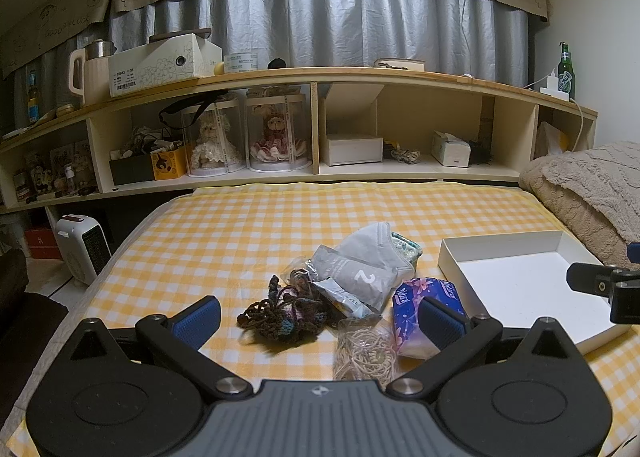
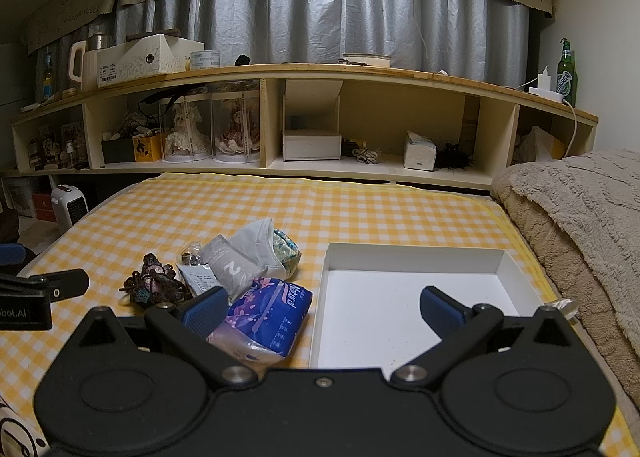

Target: Organize soft objects

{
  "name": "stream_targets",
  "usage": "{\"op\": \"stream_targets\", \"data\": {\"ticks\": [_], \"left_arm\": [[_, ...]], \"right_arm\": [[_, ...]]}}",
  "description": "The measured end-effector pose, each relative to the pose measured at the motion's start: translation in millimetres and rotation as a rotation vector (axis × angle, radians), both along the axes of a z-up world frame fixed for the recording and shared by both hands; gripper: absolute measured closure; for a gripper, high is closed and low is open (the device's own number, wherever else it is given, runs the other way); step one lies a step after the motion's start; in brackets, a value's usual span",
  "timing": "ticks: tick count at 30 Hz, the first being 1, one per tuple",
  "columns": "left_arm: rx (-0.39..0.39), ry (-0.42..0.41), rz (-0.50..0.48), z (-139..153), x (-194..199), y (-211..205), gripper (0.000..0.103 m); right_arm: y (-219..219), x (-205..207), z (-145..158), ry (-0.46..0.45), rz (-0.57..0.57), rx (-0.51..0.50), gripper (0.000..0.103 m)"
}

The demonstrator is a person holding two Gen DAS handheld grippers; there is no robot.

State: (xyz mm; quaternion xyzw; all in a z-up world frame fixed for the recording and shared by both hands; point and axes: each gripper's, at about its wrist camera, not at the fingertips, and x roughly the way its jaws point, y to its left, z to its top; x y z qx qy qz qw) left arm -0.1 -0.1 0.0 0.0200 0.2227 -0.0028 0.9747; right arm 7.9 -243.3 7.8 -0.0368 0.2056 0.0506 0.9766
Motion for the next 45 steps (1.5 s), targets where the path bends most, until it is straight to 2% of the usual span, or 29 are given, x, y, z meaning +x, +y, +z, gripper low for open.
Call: {"op": "stream_targets", "data": {"ticks": [25, 33, 40, 45], "left_arm": [[-0.002, -0.002, -0.011, 1, 0, -1, 0.000], [0.014, -0.018, -0.023, 1, 5, -9, 0.000], [0.024, -0.050, -0.031, 14, 23, -2, 0.000], [0.017, -0.035, -0.025, 22, 49, 5, 0.000]], "right_arm": [[-2, 3, -2, -0.007, 0.003, 0.011, 0.000], [3, 8, 9, -0.028, 0.026, 0.022, 0.000], [6, 25, 24, -0.094, 0.043, 0.038, 0.000], [10, 50, 31, -0.096, 0.047, 0.065, 0.000]]}}
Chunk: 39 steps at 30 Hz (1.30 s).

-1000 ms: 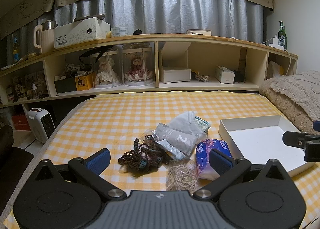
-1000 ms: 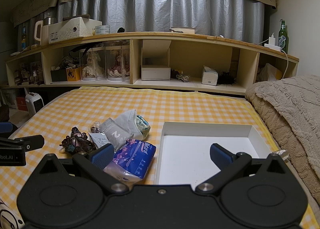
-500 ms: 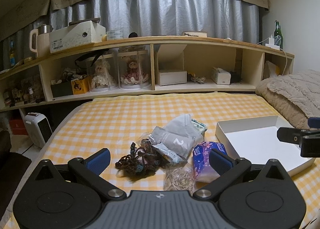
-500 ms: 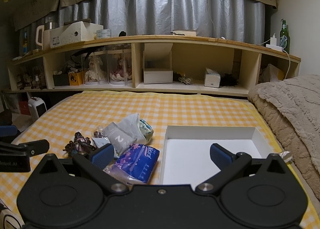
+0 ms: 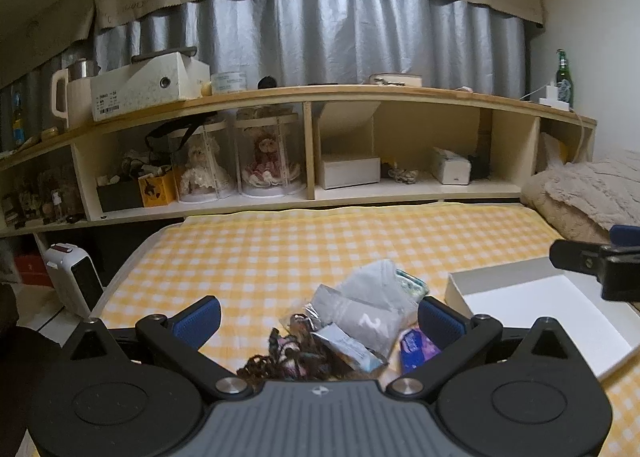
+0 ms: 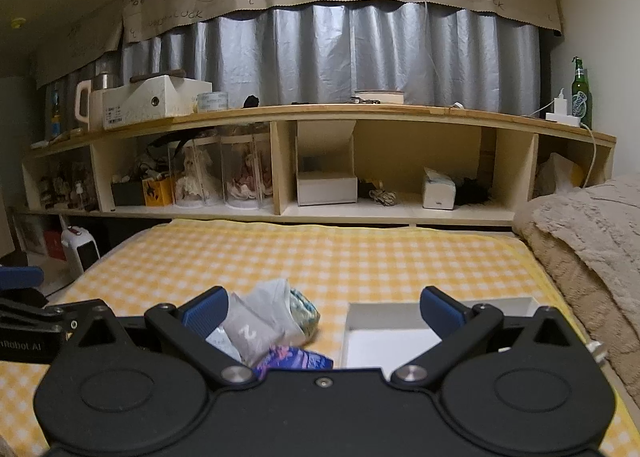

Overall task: Organize soft objects
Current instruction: 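Grasp the knitted yarn toy with the left tool while the right tool grasps the blue tissue pack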

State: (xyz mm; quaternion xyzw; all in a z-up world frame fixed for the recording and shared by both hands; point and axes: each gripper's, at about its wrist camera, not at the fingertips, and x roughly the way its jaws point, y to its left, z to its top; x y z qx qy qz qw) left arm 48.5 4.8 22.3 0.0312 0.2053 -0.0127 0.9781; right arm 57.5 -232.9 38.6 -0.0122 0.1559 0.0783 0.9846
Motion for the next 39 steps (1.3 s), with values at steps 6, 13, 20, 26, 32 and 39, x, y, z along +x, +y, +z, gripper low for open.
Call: {"op": "stream_targets", "data": {"ticks": [6, 13, 20, 26, 32, 39], "left_arm": [[-0.001, 0.059, 0.089, -3, 40, 11, 0.000], [-0.066, 0.184, 0.174, -23, 88, 33, 0.000], [-0.108, 0.370, 0.158, -67, 136, 54, 0.000], [-0.211, 0.474, 0.157, -99, 154, 68, 0.000], [-0.210, 0.528, 0.169, -118, 167, 66, 0.000], [-0.274, 0.536, 0.174, -136, 179, 69, 0.008]], "right_arm": [[-1, 37, -3, 0.070, 0.040, 0.053, 0.000], [-2, 87, -22, 0.228, 0.004, 0.180, 0.000], [-8, 124, -51, 0.370, 0.066, 0.342, 0.000], [-5, 140, -84, 0.512, 0.030, 0.361, 0.000], [-5, 138, -113, 0.670, 0.059, 0.411, 0.019], [3, 140, -126, 0.726, 0.053, 0.398, 0.051]]}}
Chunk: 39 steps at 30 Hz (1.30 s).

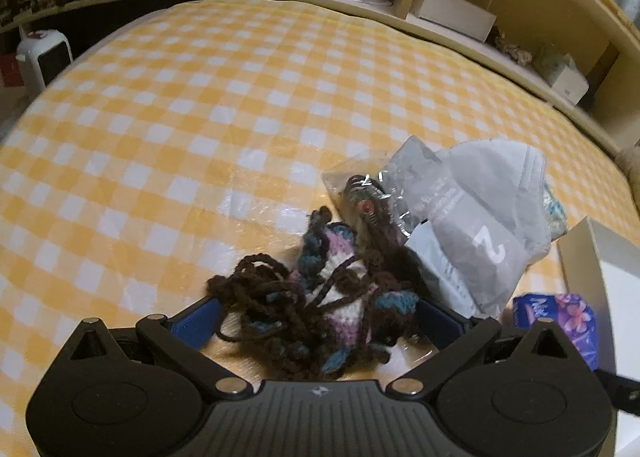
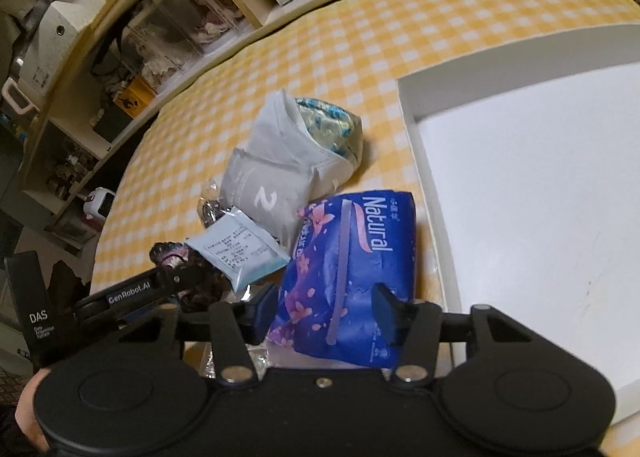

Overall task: Organize soft objects
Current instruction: 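Grasp the knitted yarn toy with the left tool while the right tool grasps the blue tissue pack, then carry the yarn toy with the left tool while the right tool carries the tissue pack into the white box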

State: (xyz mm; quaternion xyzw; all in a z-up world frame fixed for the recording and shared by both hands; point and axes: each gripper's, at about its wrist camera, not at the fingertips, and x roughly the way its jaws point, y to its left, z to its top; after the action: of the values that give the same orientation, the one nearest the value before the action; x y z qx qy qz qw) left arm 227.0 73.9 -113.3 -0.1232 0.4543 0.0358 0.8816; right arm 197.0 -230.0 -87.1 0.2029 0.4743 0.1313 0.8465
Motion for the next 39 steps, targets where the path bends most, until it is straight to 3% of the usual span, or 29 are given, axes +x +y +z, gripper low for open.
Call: {"op": "stream_targets", "data": {"ticks": [3, 4, 6, 10, 16, 22, 29, 35, 39], "left_arm": [[-0.039, -0.013, -0.017, -3, 1, 0, 0.026], [-0.038, -0.009, -0.018, -3, 1, -1, 0.037], [-0.018, -0.012, -0.020, -2, 1, -3, 0.048], [-0.034, -0.003, -0.006, 0, 0, 1, 0.055], [-0.017, -0.014, -0.023, 7, -8, -2, 0.060], [-0.021, -0.064, -0.005, 28, -26, 2, 0.061], [-0.038, -0.202, 0.010, 68, -55, 1, 0.061], [-0.064, -0.294, -0.035, 92, -73, -13, 0.060], [-0.091, -0.311, -0.091, 100, -81, -28, 0.060]], "right_arm": [[1, 5, -6, 0.015, -0.008, 0.001, 0.056], [2, 6, -8, 0.017, -0.007, -0.001, 0.059], [5, 7, -11, 0.015, 0.006, -0.010, 0.060], [14, 8, -13, -0.005, 0.048, -0.034, 0.076], [15, 8, -13, -0.028, 0.099, -0.037, 0.101], [15, 1, 5, -0.120, 0.135, -0.055, 0.102], [6, -11, 35, -0.239, 0.145, -0.027, 0.103], [-10, -24, 62, -0.320, 0.138, -0.005, 0.103], [-18, -33, 85, -0.376, 0.178, -0.052, 0.103]]}}
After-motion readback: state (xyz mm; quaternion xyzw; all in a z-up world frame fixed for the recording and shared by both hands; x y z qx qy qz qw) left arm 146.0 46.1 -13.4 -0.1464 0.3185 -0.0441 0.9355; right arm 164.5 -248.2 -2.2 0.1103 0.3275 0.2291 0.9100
